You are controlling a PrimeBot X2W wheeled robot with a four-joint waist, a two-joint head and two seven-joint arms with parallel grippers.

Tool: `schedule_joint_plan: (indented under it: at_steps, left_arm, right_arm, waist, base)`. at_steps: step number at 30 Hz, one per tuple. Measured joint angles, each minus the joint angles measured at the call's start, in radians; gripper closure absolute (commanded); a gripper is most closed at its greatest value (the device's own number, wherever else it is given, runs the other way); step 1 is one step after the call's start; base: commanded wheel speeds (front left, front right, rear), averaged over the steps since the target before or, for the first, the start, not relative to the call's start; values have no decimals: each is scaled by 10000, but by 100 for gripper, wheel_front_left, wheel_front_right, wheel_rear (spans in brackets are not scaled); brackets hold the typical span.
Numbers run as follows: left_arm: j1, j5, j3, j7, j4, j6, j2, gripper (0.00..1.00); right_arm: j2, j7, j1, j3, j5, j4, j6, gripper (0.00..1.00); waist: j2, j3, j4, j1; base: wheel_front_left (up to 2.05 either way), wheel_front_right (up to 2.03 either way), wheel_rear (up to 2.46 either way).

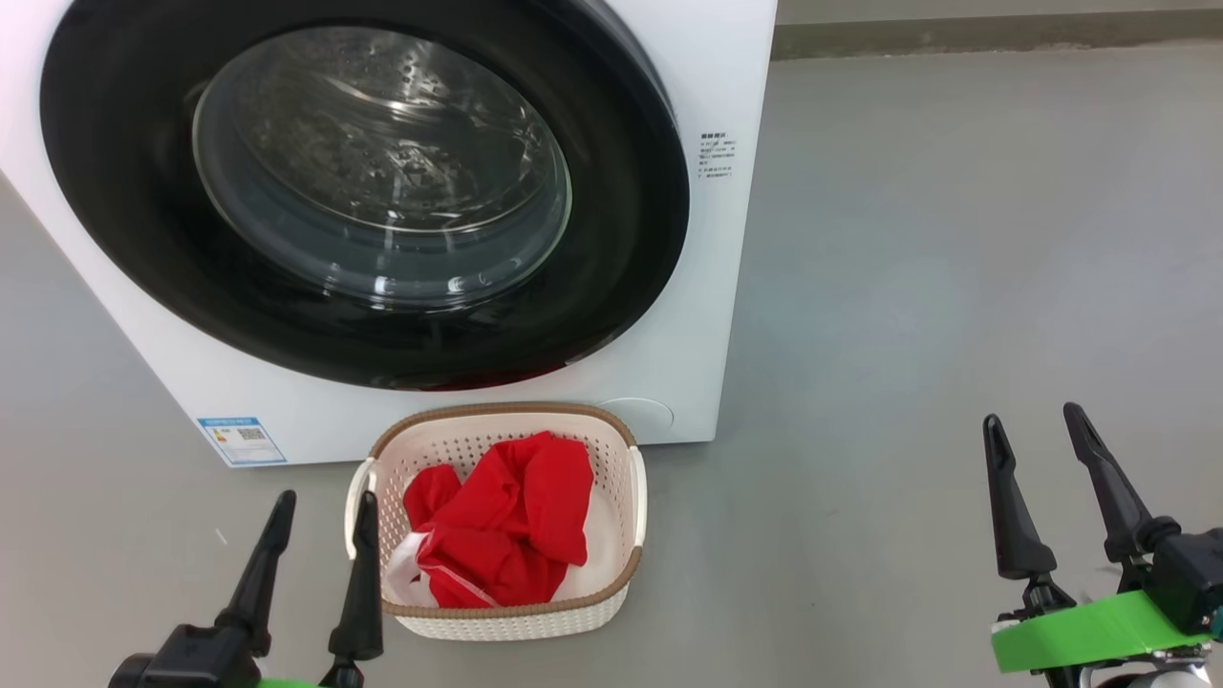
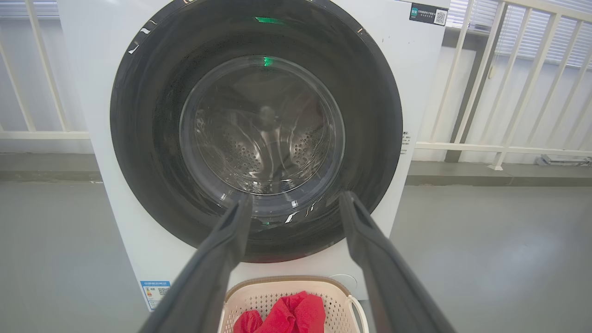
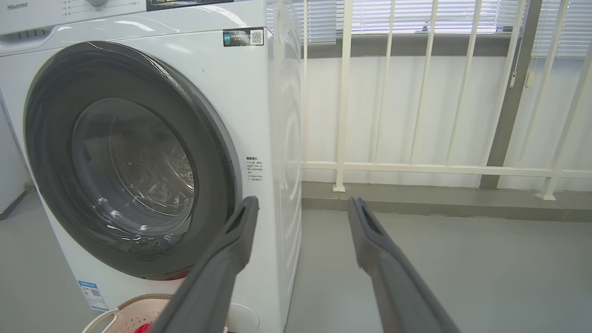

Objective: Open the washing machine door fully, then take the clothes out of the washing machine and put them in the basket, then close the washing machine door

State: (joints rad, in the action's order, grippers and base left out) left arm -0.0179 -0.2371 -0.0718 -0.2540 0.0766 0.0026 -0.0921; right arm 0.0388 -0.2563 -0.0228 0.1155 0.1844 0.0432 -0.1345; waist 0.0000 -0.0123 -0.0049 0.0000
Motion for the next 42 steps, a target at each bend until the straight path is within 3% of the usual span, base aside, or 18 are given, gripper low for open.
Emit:
schedule_joint_plan:
  at_steps: [16, 17, 23, 42]
  left_arm:
    - [137, 27, 15, 0, 31, -31, 56, 0]
    - [137, 153, -4, 0, 42, -33, 46, 100]
    - [458, 128, -58, 138, 830, -31, 238, 100]
    - [443, -1956, 105, 677, 970, -132, 274, 100]
  right_arm:
    - [-10, 0, -183, -15, 8, -52, 0, 0]
    - [-10, 0, -183, -15, 10, -52, 0, 100]
    - [-234, 25, -430, -29, 27, 794, -2, 100]
    - [-230, 560, -397, -27, 2184, 993, -2, 100]
  waist:
    - [0, 153, 115, 0]
    - [0, 147, 120, 0]
    - [0, 146, 122, 0]
    - [0, 138, 111, 2]
  base:
    - [0, 0, 0]
    - [0, 0, 0]
    - [0, 0, 0]
    - [0, 0, 0]
